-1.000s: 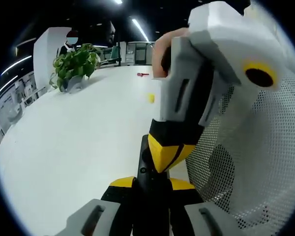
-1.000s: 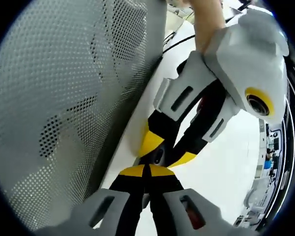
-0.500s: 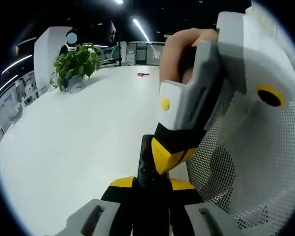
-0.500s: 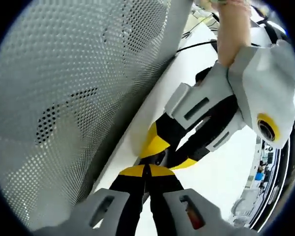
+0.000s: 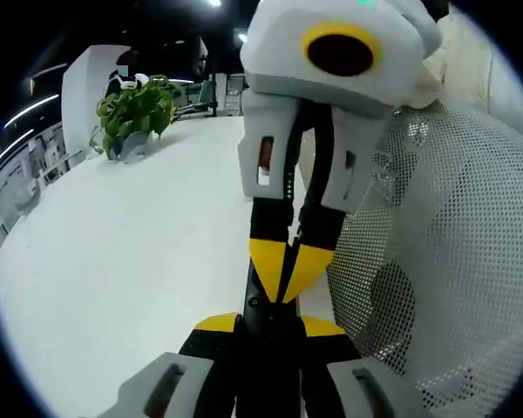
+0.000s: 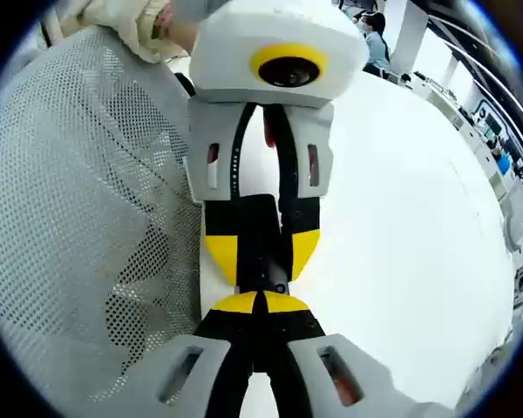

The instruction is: Press the specified remote control buttons in sequence, fully releasing each button before pressing the next.

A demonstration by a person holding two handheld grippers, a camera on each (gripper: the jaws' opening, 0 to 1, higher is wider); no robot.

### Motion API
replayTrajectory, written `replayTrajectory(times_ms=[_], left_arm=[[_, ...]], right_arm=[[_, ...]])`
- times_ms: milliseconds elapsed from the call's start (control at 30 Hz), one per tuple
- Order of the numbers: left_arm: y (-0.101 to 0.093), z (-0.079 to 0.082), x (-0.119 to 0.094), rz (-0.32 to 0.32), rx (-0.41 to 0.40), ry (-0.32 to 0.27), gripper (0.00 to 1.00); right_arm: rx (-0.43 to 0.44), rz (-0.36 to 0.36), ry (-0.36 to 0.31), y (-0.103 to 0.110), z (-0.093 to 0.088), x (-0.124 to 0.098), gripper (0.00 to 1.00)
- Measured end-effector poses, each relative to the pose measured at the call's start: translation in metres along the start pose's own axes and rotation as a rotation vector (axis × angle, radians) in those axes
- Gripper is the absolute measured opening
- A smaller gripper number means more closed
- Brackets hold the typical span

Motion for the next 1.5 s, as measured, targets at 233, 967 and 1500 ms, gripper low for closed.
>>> replayTrajectory(times_ms=[233, 967, 1500], left_arm=[[-0.004, 0.003, 0.005, -0.016, -0.005, -0.013, 0.25], [-0.009, 0.003, 0.012, -0.023, 0.053, -0.062, 0.26], [-0.007, -0.002, 0.012, -0.029, 0.060, -0.131, 0.27]], right_arm=[[0.022, 0.008, -0.006, 0.000, 0.000, 0.001, 0.00], [-0.190, -0.013, 0.052, 0.010, -0.001, -0.002, 0.00], [-0.085, -0.014, 0.024, 0.007, -0.002, -0.003, 0.00]])
Point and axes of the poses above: the point that each gripper's makers call its tool centre point, and the gripper's own axes: x roughly forward along the fingers, y roughly to its left, z roughly out of its top, the point moved 9 cm from there along -x, roughly backward along the fingers
